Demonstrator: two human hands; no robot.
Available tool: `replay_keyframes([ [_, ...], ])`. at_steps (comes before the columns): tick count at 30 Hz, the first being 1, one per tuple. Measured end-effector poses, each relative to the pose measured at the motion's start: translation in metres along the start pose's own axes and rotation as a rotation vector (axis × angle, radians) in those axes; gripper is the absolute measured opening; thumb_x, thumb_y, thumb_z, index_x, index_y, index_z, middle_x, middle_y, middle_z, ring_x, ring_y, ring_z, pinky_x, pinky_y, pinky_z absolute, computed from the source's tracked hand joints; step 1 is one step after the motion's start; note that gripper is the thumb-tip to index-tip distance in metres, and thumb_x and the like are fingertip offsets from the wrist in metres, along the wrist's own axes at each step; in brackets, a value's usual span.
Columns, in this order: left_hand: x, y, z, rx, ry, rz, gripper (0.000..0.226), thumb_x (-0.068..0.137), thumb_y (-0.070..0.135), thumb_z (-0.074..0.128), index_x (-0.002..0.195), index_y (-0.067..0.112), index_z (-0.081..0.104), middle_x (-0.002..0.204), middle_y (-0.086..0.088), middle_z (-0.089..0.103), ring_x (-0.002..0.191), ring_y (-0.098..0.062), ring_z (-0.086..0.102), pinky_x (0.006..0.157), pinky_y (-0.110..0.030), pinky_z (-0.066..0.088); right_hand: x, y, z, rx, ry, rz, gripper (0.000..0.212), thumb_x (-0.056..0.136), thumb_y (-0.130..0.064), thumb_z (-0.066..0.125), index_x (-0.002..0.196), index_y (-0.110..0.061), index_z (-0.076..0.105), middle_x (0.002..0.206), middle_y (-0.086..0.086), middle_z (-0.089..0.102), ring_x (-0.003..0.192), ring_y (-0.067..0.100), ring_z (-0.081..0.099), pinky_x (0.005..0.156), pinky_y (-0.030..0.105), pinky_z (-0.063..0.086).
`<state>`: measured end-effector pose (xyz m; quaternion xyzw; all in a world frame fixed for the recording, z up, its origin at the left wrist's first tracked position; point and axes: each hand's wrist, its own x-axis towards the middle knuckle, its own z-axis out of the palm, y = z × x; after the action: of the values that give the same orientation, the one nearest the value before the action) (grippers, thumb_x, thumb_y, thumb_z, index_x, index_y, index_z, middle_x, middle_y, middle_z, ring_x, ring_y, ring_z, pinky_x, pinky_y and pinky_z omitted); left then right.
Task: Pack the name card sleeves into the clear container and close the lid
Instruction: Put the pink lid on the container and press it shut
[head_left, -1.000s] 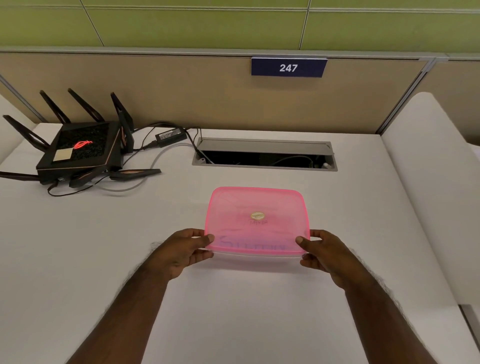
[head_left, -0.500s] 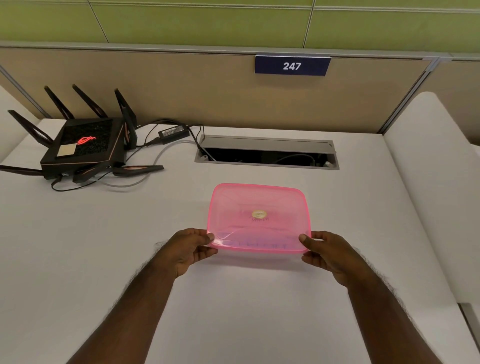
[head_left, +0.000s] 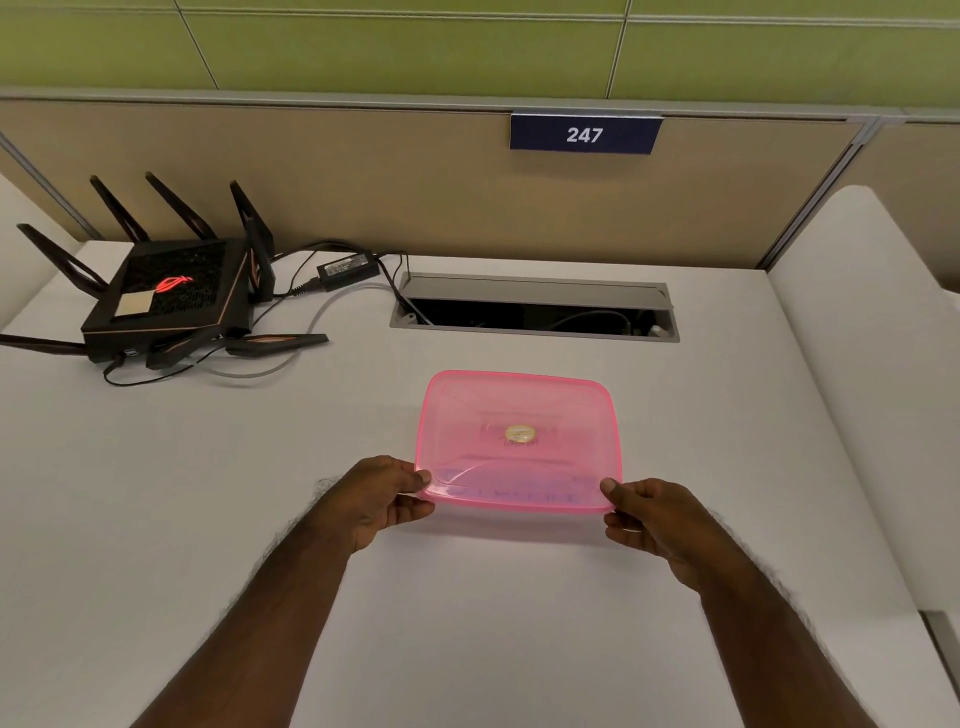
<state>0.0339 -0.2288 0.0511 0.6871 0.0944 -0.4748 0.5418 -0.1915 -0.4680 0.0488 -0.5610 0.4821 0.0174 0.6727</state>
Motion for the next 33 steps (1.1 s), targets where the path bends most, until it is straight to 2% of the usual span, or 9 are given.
replay_keyframes([
  [3,-0.001,0.006,-0.004,0.176,-0.009,-0.022,0.024,0.086,0.007,0.067,0.109,0.001,0.062,0.101,-0.015,0.063,0.079,-0.026,0.062,0.067,-0.035,0.058,-0.001,-0.012,-0.006,-0.155,-0.066,0.051,0.041,0.083,-0.040,0.071,0.105,-0.007,0.062,0.104,0.010,0.069,0.095,0.026,0.068,0.074,0.038,0.060],
  [5,0.000,0.013,-0.005,0.267,0.001,-0.007,0.024,0.085,0.011,0.067,0.109,0.009,0.064,0.098,-0.009,0.065,0.082,-0.024,0.059,0.072,-0.036,0.053,0.004,-0.023,-0.010,-0.223,-0.081,0.050,0.047,0.082,-0.051,0.068,0.112,-0.016,0.060,0.108,0.005,0.068,0.099,0.025,0.067,0.074,0.038,0.059],
  [9,0.015,0.039,0.009,0.220,0.057,0.106,0.027,0.090,0.026,0.062,0.113,0.012,0.062,0.106,-0.010,0.066,0.089,-0.026,0.061,0.075,-0.035,0.049,0.026,-0.052,-0.005,-0.210,0.013,-0.105,0.053,0.087,-0.054,0.060,0.124,-0.016,0.057,0.116,0.004,0.067,0.100,0.025,0.066,0.081,0.039,0.056],
  [13,0.041,0.071,0.031,0.183,0.151,0.166,0.035,0.092,0.038,0.060,0.111,0.008,0.062,0.104,-0.010,0.066,0.090,-0.028,0.061,0.075,-0.035,0.050,0.048,-0.078,0.009,-0.197,0.061,-0.120,0.042,0.094,-0.047,0.053,0.114,-0.011,0.059,0.114,0.010,0.063,0.101,0.030,0.062,0.081,0.041,0.053],
  [17,0.062,0.091,0.037,0.194,0.196,0.142,0.040,0.089,0.042,0.064,0.104,0.005,0.064,0.099,-0.012,0.067,0.084,-0.026,0.061,0.081,-0.039,0.054,0.065,-0.089,0.011,-0.160,0.103,-0.056,0.042,0.091,-0.047,0.059,0.106,-0.007,0.060,0.107,0.011,0.064,0.096,0.030,0.061,0.078,0.041,0.052],
  [21,0.070,0.100,0.033,0.215,0.135,0.109,0.038,0.084,0.039,0.071,0.093,0.003,0.064,0.090,-0.012,0.067,0.079,-0.025,0.062,0.080,-0.040,0.057,0.071,-0.091,0.008,-0.147,0.091,-0.016,0.038,0.089,-0.044,0.062,0.096,-0.007,0.062,0.098,0.010,0.066,0.090,0.026,0.061,0.081,0.041,0.054],
  [26,0.074,0.093,0.017,0.263,0.034,0.115,0.046,0.084,0.039,0.071,0.107,-0.001,0.067,0.106,-0.017,0.072,0.097,-0.031,0.067,0.089,-0.043,0.056,0.077,-0.087,0.010,-0.152,0.125,-0.021,0.040,0.089,-0.044,0.063,0.100,-0.006,0.061,0.098,0.010,0.066,0.093,0.028,0.061,0.079,0.041,0.053],
  [28,0.077,0.093,0.015,0.265,0.013,0.128,0.043,0.085,0.035,0.070,0.108,-0.001,0.066,0.107,-0.017,0.071,0.097,-0.030,0.066,0.090,-0.043,0.055,0.078,-0.086,0.012,-0.145,0.136,-0.030,0.040,0.089,-0.044,0.063,0.100,-0.006,0.062,0.101,0.011,0.066,0.096,0.030,0.061,0.078,0.041,0.052],
  [33,0.080,0.093,0.019,0.282,0.040,0.173,0.037,0.088,0.031,0.069,0.104,-0.002,0.065,0.094,-0.014,0.069,0.079,-0.023,0.064,0.074,-0.034,0.057,0.081,-0.082,0.016,-0.133,0.168,-0.053,0.038,0.089,-0.045,0.062,0.098,-0.008,0.060,0.105,0.012,0.064,0.098,0.031,0.060,0.077,0.041,0.051],
])
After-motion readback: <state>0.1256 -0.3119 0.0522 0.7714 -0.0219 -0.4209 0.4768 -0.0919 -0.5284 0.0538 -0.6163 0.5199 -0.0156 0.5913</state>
